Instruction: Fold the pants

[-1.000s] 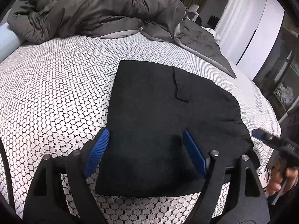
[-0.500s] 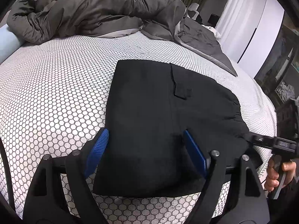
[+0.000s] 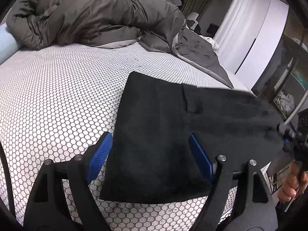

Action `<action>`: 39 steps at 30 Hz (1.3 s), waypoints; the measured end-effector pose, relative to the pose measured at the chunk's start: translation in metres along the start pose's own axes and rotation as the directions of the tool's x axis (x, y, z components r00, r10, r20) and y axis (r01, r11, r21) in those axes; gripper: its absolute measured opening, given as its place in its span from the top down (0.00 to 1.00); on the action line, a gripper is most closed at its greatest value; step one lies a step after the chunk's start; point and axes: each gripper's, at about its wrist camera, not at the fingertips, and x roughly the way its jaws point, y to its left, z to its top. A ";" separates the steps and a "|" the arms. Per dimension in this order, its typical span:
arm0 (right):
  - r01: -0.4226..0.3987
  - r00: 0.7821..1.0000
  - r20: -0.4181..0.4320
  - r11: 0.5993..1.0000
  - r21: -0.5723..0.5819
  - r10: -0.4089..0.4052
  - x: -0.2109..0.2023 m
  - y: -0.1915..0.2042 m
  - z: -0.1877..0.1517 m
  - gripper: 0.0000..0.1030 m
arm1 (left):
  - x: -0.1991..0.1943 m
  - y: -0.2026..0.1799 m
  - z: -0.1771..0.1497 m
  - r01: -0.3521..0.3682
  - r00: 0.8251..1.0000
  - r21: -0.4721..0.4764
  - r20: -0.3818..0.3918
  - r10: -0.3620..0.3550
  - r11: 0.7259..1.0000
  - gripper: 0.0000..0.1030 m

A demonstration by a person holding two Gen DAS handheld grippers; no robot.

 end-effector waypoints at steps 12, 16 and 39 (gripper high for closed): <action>0.402 0.915 0.014 0.908 -0.117 -0.403 0.006 -0.043 -0.032 0.56 | 0.007 -0.027 -0.005 -0.036 0.999 0.143 -0.004 0.037 0.989 0.23; 0.422 0.906 0.070 0.875 -0.239 -0.418 0.003 -0.015 -0.030 0.56 | 0.013 -0.052 -0.012 0.006 1.000 0.263 -0.018 -0.001 0.965 0.23; 0.310 0.882 -0.186 0.830 -0.465 -0.433 0.128 0.023 -0.034 0.49 | 0.063 -0.024 0.005 0.079 0.982 0.332 -0.189 -0.016 0.940 0.25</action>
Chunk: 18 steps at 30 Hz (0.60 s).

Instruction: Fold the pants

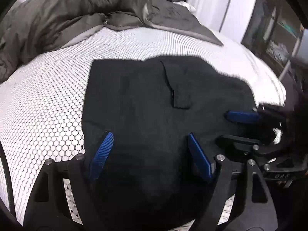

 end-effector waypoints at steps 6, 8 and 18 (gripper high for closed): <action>0.152 0.988 -0.025 0.986 -0.068 -0.154 -0.002 -0.020 -0.008 0.52 | -0.008 0.010 -0.012 0.009 1.000 0.040 -0.011 -0.009 0.999 0.25; 0.118 0.993 -0.005 0.993 -0.017 -0.118 -0.011 -0.034 -0.014 0.54 | -0.012 0.014 -0.015 0.009 1.000 0.022 -0.015 -0.009 1.000 0.25; 0.068 0.997 0.024 0.998 -0.014 -0.068 -0.009 -0.018 0.047 0.52 | -0.017 0.035 0.036 -0.068 0.997 -0.047 0.034 0.070 0.997 0.24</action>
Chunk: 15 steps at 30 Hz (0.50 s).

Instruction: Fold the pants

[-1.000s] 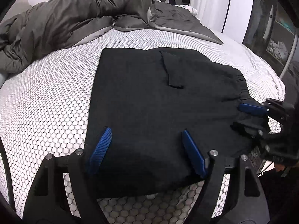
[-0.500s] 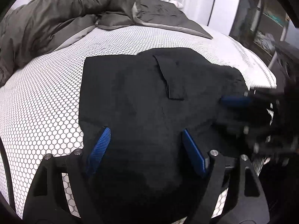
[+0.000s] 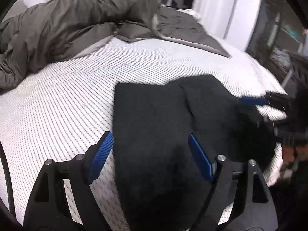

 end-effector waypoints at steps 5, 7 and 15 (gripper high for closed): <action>-0.034 0.988 -0.151 0.999 -0.042 0.027 0.051 0.012 0.002 0.52 | 0.053 -0.002 0.025 -0.014 0.994 0.089 -0.110 0.024 0.996 0.24; 0.022 0.983 -0.178 0.998 -0.058 -0.032 0.054 0.003 -0.007 0.52 | 0.066 0.012 0.022 0.013 0.990 0.032 -0.140 -0.009 0.999 0.23; -0.035 0.994 -0.102 0.999 0.032 0.038 0.017 -0.039 -0.020 0.58 | 0.051 0.036 0.027 0.051 0.992 -0.099 -0.109 -0.062 0.994 0.25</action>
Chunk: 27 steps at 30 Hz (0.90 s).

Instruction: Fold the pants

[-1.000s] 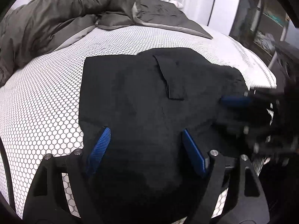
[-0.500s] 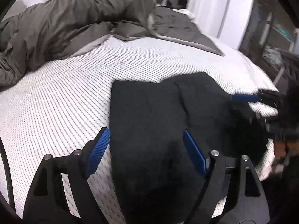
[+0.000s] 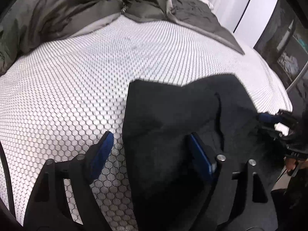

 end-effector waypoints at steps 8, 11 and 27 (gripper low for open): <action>0.019 0.998 0.054 1.000 0.025 -0.020 0.005 0.019 0.035 0.55 | 0.027 -0.003 0.036 -0.053 0.999 -0.052 0.007 0.054 0.997 0.36; 0.049 0.996 -0.070 0.998 -0.035 -0.052 0.040 0.030 0.030 0.65 | 0.047 0.009 0.030 -0.012 0.999 -0.117 -0.048 0.007 0.993 0.36; -0.133 0.991 0.031 0.977 0.165 0.129 -0.042 -0.033 -0.031 0.20 | -0.019 0.049 -0.024 0.072 0.997 -0.266 0.037 -0.064 0.961 0.27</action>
